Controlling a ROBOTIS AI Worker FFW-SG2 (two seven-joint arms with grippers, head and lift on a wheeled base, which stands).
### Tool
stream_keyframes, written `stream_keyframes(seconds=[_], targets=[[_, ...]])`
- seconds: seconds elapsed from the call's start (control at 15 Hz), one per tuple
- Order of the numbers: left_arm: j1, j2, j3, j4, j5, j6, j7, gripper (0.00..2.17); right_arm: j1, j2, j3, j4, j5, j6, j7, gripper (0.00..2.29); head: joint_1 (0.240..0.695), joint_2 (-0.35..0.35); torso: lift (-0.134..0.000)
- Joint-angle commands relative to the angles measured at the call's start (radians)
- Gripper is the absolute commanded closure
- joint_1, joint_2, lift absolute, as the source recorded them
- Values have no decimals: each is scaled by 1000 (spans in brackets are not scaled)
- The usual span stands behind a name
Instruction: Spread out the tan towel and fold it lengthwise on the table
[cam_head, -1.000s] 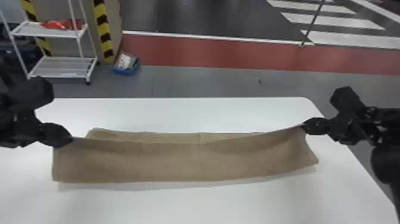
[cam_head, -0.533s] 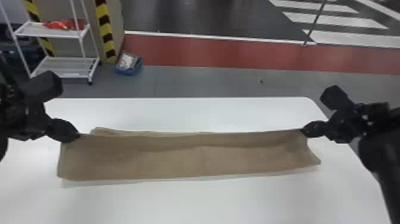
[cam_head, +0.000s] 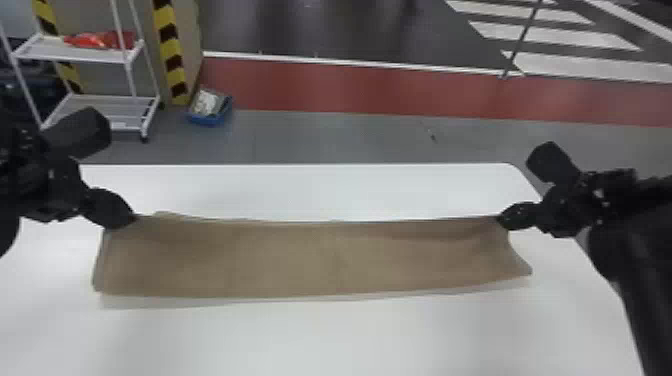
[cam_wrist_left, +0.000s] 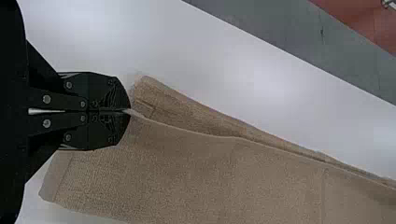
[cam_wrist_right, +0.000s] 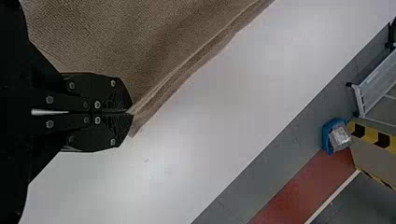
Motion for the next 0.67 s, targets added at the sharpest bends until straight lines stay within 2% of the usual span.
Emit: stream_keyframes(seconds=[0.0, 0.47, 0.6], targets=[[-14, 1, -1, 15, -6, 0, 2, 2007, -8, -1, -5, 18, 22, 0, 0, 1305, 695, -157, -124], [-40, -7, -34, 61, -15, 3, 40, 2007, -11, 1, 4, 33, 29, 3, 0, 1305, 695, -166, -124], [-49, -7, -34, 61, -14, 3, 30, 2007, -11, 4, 3, 33, 28, 3, 0, 1305, 695, -167, -124]])
